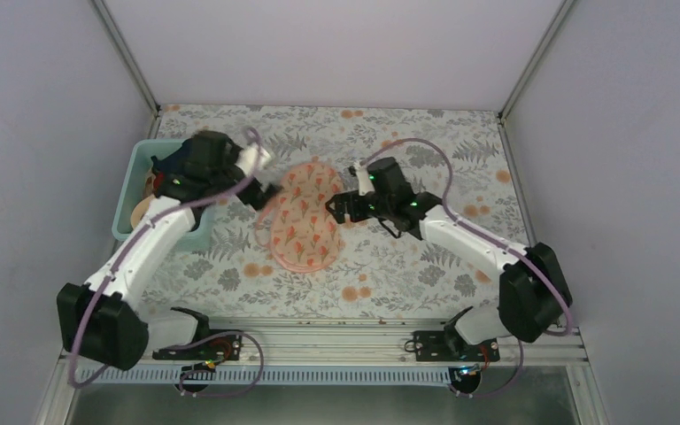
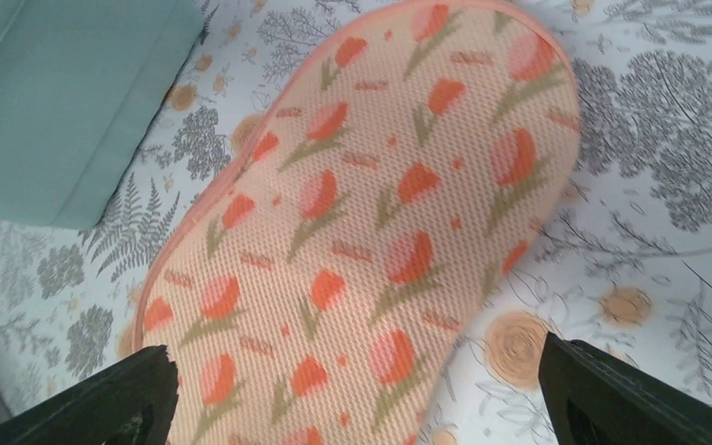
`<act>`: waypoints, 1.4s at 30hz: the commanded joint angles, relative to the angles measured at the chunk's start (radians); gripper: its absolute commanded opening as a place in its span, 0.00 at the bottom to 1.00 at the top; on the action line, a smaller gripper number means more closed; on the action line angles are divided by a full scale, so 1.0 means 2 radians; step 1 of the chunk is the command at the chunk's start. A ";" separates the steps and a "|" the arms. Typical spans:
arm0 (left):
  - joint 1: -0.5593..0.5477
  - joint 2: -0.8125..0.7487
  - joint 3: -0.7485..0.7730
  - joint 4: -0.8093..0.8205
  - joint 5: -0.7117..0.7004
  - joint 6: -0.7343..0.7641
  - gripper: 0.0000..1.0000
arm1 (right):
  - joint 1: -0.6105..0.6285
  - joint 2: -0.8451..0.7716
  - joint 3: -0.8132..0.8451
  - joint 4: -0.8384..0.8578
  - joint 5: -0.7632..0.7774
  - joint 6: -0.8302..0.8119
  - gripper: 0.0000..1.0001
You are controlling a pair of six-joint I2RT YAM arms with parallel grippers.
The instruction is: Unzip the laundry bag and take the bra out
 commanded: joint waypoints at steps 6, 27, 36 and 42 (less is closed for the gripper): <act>0.229 0.066 0.058 -0.007 -0.020 -0.251 1.00 | 0.167 0.150 0.162 -0.087 0.227 0.037 1.00; 0.245 -0.012 -0.010 0.056 -0.017 -0.237 1.00 | 0.271 0.389 0.412 -0.248 0.426 -0.002 1.00; 0.245 -0.011 -0.010 0.057 -0.006 -0.232 1.00 | 0.271 0.365 0.406 -0.258 0.430 -0.004 1.00; 0.245 -0.010 -0.009 0.057 -0.004 -0.230 1.00 | 0.271 0.343 0.392 -0.248 0.424 -0.005 1.00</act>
